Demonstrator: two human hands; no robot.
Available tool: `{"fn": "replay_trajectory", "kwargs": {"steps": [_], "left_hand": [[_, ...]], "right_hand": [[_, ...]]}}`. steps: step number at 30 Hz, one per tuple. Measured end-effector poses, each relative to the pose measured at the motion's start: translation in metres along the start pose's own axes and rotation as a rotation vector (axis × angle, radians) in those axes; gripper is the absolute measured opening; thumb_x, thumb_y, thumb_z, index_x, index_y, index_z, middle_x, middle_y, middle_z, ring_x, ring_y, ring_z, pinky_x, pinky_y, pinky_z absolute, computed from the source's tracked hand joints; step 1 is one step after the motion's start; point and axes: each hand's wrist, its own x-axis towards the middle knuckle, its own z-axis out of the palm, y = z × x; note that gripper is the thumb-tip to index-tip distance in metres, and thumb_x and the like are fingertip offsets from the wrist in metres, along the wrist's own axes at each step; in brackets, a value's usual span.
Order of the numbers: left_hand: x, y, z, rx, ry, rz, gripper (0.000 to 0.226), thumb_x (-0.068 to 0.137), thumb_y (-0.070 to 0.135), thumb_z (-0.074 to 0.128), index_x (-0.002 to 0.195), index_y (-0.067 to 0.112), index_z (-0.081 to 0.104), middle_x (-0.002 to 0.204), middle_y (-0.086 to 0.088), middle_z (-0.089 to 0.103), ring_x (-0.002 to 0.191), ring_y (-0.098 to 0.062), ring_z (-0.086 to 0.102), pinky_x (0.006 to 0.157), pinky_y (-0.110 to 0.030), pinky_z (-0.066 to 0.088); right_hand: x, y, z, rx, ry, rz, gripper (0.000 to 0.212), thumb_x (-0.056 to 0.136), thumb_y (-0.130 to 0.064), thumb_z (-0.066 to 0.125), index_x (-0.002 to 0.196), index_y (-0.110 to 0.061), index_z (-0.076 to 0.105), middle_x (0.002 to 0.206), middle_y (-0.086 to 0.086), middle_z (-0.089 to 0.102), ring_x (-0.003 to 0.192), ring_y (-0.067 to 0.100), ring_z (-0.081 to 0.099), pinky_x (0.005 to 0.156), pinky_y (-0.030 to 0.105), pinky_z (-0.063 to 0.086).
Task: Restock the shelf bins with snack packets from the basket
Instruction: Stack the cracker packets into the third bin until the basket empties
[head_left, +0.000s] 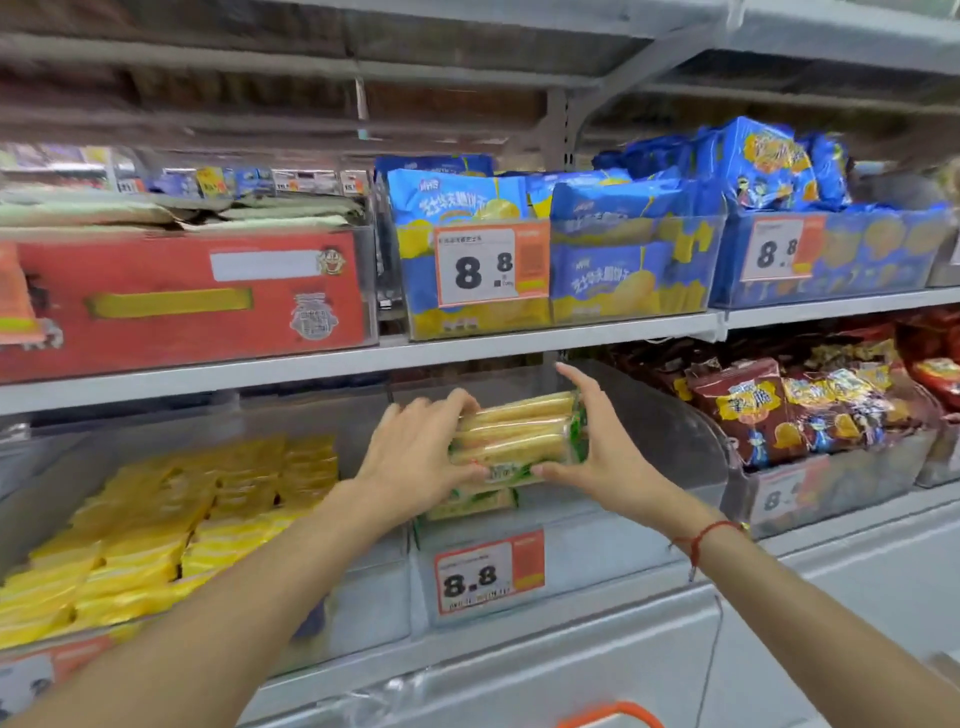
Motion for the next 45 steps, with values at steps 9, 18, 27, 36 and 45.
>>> {"fn": "replay_trajectory", "kwargs": {"steps": [9,18,27,36,45], "left_hand": [[0.037,-0.005,0.044,0.593,-0.52,-0.046,0.057,0.095,0.046,0.051,0.14,0.012,0.038,0.134,-0.007,0.052,0.127,-0.026,0.045,0.102,-0.036,0.033],[0.035,-0.002,0.06,0.757,-0.583,0.016,0.043,0.098,0.045,0.044,0.124,0.013,0.054,0.122,-0.004,0.057,0.113,-0.023,0.052,0.075,-0.03,0.03],[0.045,-0.008,0.067,0.754,-0.866,-0.107,0.066,0.097,0.057,0.029,0.149,0.017,0.028,0.155,-0.006,0.027,0.143,-0.029,0.023,0.117,-0.045,0.019],[0.042,-0.001,0.057,0.544,-0.663,-0.083,0.028,0.091,0.026,0.049,0.115,0.014,0.056,0.093,0.0,0.055,0.083,-0.019,0.053,0.069,-0.03,0.041],[0.044,-0.007,0.058,0.404,-0.586,-0.025,0.024,0.086,0.009,0.06,0.108,0.017,0.066,0.109,-0.001,0.065,0.093,-0.021,0.06,0.076,-0.032,0.049]], "right_hand": [[0.066,0.06,0.051,-0.322,-0.508,0.346,0.094,0.073,-0.03,0.081,0.135,-0.017,0.012,0.126,0.008,0.042,0.116,0.022,0.048,0.09,0.031,0.047],[0.052,0.072,0.066,-0.568,-0.453,0.284,0.095,0.067,-0.047,0.08,0.142,-0.028,0.025,0.139,0.006,0.031,0.132,0.029,0.032,0.109,0.043,0.034],[0.051,0.062,0.067,-0.675,-0.545,0.161,0.066,0.078,-0.032,0.07,0.138,-0.039,0.042,0.142,0.004,0.025,0.129,0.031,0.029,0.106,0.052,0.036],[0.052,0.051,0.068,-0.589,-0.322,0.102,0.056,0.072,-0.033,0.073,0.121,-0.028,0.046,0.122,0.004,0.037,0.116,0.023,0.038,0.097,0.041,0.043],[0.052,0.051,0.068,-0.591,-0.344,0.117,0.03,0.073,-0.027,0.077,0.099,-0.022,0.062,0.091,-0.006,0.057,0.081,0.018,0.054,0.069,0.029,0.045]]}}
